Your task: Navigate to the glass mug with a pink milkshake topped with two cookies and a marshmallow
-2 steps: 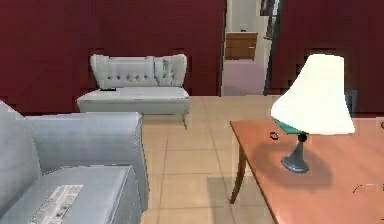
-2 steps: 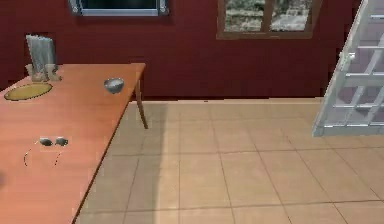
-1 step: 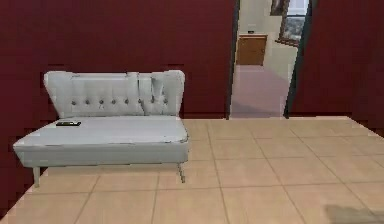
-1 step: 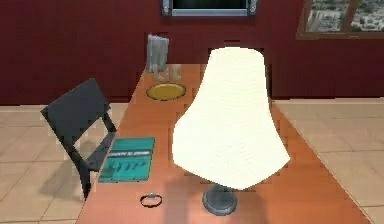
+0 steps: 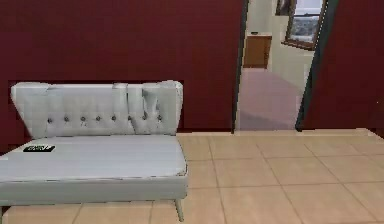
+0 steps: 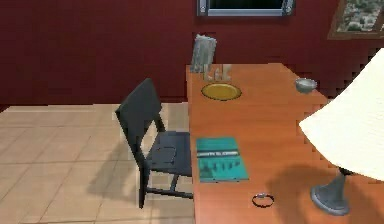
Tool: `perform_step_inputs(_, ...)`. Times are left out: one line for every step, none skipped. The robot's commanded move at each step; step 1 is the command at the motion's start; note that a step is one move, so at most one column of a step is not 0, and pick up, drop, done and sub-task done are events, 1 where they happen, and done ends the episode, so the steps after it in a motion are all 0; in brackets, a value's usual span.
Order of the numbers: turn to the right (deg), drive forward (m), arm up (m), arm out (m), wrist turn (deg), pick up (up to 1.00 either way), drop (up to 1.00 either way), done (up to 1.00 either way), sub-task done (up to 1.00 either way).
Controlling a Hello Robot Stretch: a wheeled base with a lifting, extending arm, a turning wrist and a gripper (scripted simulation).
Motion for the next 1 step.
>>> perform_step_inputs(27.0,0.0,0.0,0.0,0.0,0.0,0.0,0.0,0.0)
